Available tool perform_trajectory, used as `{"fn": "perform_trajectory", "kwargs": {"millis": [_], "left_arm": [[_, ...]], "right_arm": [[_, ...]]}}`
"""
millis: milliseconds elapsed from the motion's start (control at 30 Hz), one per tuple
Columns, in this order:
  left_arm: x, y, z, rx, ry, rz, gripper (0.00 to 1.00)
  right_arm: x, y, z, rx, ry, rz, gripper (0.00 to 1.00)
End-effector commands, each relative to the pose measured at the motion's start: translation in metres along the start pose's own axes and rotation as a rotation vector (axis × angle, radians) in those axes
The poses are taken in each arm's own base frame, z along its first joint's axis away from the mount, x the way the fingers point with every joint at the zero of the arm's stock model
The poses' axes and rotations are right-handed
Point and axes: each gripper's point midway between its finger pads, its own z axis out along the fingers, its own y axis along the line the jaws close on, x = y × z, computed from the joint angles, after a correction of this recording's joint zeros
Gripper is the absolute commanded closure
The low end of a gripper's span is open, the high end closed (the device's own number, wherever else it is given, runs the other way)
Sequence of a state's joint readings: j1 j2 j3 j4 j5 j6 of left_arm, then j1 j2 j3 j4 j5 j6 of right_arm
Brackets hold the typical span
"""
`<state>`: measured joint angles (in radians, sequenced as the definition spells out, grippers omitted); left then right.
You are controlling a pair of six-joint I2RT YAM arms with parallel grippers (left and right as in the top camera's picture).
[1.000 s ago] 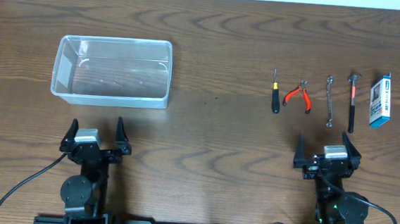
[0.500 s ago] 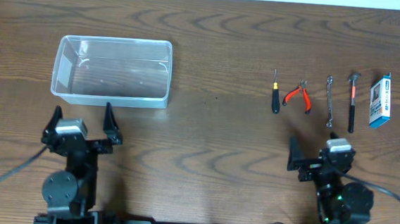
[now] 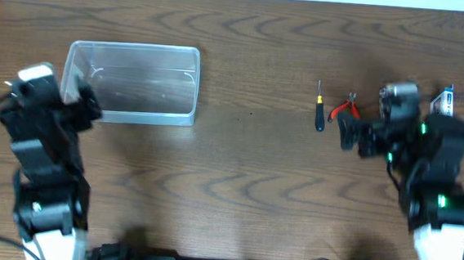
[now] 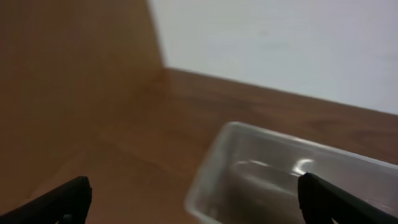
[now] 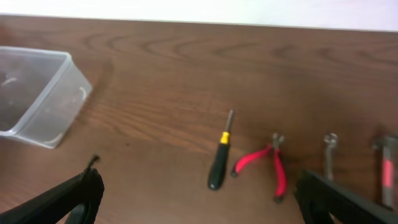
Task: Pack container
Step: 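Move the right gripper over to the clear plastic container's right rim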
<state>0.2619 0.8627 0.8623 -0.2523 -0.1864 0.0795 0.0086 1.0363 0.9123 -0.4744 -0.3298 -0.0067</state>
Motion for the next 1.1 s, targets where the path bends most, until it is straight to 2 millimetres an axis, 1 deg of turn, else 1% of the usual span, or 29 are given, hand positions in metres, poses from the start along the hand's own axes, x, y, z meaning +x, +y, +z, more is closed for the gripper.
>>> {"fn": "perform_trajectory", "kwargs": {"millis": [0, 100, 167, 233, 300, 400, 467, 533, 667, 733, 767, 900, 1000, 1067], "left_arm": [[0.0, 0.036, 0.016, -0.128, 0.045, -0.004, 0.02], [0.013, 0.06, 0.029, -0.197, 0.097, -0.023, 0.02], [0.021, 0.072, 0.034, -0.229, 0.125, -0.032, 0.02], [0.028, 0.083, 0.038, -0.259, 0.148, -0.04, 0.02], [0.033, 0.092, 0.04, -0.284, 0.168, -0.049, 0.02], [0.041, 0.102, 0.043, -0.31, 0.193, -0.058, 0.02], [0.045, 0.104, 0.045, -0.314, 0.206, -0.059, 0.02], [0.046, 0.104, 0.046, -0.313, 0.213, -0.059, 0.02], [0.051, 0.104, 0.049, -0.312, 0.229, -0.057, 0.02], [0.053, 0.103, 0.051, -0.311, 0.235, -0.056, 0.02], [0.053, 0.103, 0.051, -0.311, 0.238, -0.056, 0.02], [0.057, 0.103, 0.054, -0.31, 0.251, -0.054, 0.02], [0.059, 0.103, 0.055, -0.31, 0.257, -0.054, 0.02], [0.059, 0.103, 0.055, -0.31, 0.258, -0.054, 0.02]], "right_arm": [[-0.03, 0.031, 0.017, -0.117, 0.002, -0.041, 0.01], [-0.049, 0.053, 0.036, -0.172, -0.01, -0.145, 0.01], [-0.05, 0.063, 0.045, -0.206, -0.001, -0.142, 0.01], [-0.055, 0.069, 0.053, -0.23, -0.018, -0.099, 0.01], [-0.061, 0.075, 0.062, -0.273, -0.034, -0.02, 0.01], [-0.058, 0.085, 0.08, -0.313, -0.005, 0.057, 0.01], [-0.054, 0.091, 0.096, -0.298, 0.034, 0.095, 0.01], [-0.052, 0.101, 0.112, -0.265, 0.063, 0.094, 0.01], [-0.058, 0.135, 0.141, -0.217, 0.115, 0.037, 0.01], [-0.063, 0.149, 0.155, -0.228, 0.141, 0.025, 0.01], [-0.065, 0.152, 0.16, -0.233, 0.151, 0.027, 0.01], [-0.071, 0.172, 0.185, -0.295, 0.212, 0.111, 0.01], [-0.062, 0.187, 0.202, -0.304, 0.272, 0.16, 0.01], [-0.049, 0.193, 0.212, -0.259, 0.312, 0.191, 0.01]]}}
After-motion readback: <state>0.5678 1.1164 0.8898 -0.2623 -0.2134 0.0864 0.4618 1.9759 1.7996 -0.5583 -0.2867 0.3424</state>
